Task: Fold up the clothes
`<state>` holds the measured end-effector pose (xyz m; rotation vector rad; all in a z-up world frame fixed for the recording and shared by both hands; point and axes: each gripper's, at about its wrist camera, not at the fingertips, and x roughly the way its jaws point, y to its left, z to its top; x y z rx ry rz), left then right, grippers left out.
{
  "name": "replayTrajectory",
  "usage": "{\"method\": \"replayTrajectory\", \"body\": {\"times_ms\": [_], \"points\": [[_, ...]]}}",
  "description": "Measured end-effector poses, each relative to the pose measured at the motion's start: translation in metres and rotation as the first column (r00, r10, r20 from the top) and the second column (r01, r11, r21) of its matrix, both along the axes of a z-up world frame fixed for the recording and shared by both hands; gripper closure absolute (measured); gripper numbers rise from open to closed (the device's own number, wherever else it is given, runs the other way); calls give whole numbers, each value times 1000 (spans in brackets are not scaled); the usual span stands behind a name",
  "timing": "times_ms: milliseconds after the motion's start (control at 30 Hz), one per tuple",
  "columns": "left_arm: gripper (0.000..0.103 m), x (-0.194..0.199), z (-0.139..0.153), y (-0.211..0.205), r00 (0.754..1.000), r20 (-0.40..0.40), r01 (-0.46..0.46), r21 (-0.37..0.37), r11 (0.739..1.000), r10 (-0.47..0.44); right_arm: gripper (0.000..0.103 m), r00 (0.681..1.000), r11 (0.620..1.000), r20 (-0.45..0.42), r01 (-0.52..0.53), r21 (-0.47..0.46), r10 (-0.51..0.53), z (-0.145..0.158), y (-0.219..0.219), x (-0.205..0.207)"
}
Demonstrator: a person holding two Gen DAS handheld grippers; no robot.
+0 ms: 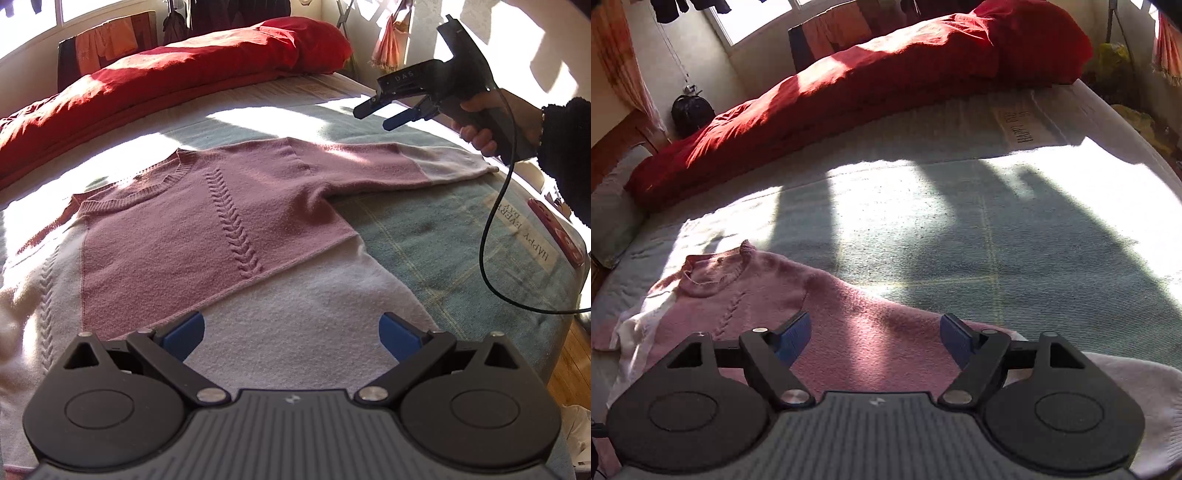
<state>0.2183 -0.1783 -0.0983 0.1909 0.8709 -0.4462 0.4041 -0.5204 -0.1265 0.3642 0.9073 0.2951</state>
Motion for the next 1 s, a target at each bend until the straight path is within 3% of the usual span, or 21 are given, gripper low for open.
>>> {"method": "replayTrajectory", "body": {"times_ms": [167, 300, 533, 767, 867, 1000], "points": [[3, -8, 9, 1, 1000, 11, -3, 21, 1000, 3, 18, 992, 961, -120, -10, 275, 45, -30, 43, 23], [3, -12, 14, 8, 1000, 22, -19, 34, 999, 18, 18, 993, 942, -121, 28, 336, 14, -47, 30, 14], [3, -10, 10, 4, 1000, 7, -25, 33, 999, 25, 15, 976, 926, -146, 202, 319, -163, -52, -76, -34], [3, -13, 6, -9, 1000, -2, 19, 34, 999, -19, 15, 903, 871, -154, 429, 240, -402, -50, -170, -87], [3, -14, 6, -11, 1000, -2, 21, 36, 999, -21, 14, 883, 855, -155, 467, 226, -442, -46, -178, -90], [3, -15, 7, -12, 1000, 6, 20, 43, 999, -20, 11, 915, 879, -117, 404, 255, -386, -35, -155, -72]]}}
